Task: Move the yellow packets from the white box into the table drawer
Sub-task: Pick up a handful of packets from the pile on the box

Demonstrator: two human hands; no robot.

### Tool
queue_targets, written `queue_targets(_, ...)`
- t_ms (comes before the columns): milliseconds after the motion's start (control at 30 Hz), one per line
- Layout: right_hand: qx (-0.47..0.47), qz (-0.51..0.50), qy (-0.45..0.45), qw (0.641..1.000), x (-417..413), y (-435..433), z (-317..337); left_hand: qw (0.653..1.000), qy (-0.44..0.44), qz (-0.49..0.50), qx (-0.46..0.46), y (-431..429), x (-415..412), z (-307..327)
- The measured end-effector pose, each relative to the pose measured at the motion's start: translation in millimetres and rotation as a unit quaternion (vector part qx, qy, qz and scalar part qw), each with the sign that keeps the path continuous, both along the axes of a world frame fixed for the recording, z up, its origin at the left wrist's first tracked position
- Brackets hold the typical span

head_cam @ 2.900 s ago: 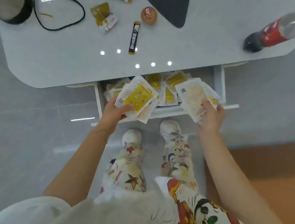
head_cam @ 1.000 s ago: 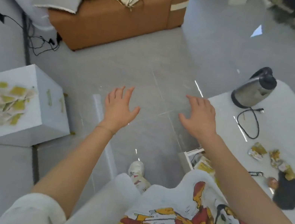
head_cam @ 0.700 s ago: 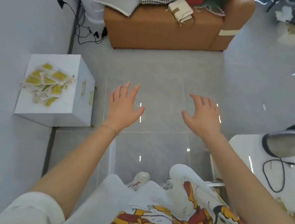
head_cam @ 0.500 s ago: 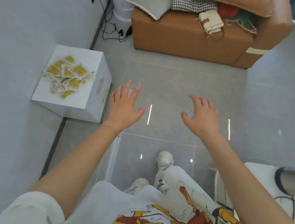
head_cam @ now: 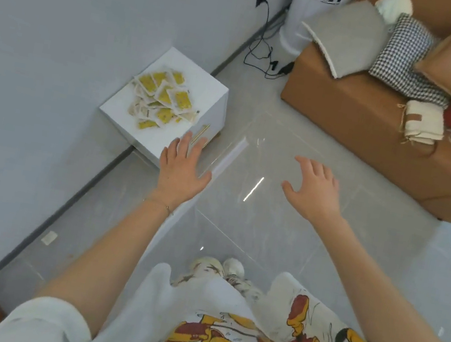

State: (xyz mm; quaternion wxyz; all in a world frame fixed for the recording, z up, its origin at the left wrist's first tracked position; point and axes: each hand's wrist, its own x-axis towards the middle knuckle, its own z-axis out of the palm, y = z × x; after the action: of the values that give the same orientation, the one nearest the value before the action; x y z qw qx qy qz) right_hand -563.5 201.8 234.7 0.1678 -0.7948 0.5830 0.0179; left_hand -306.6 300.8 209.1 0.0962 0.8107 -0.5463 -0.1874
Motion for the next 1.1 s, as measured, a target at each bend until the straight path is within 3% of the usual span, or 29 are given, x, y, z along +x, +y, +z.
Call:
queue_targets(567, -0.001, 0.178, 0.033, 0.984, 210, -213, -19, 0.972, 0.038, 0.227, 0.037, -102, 163, -47)
queue_targets(867, 0.038, 0.217, 0.026, 0.975, 311, -283, -35, 0.927, 0.096, 0.356, 0.074, -128, 235, -63)
queue_targets(1100, 0.116, 0.291, 0.085, 0.946, 385, -320, -105, 0.868, 0.155, 0.468, 0.065, -165, 261, -120)
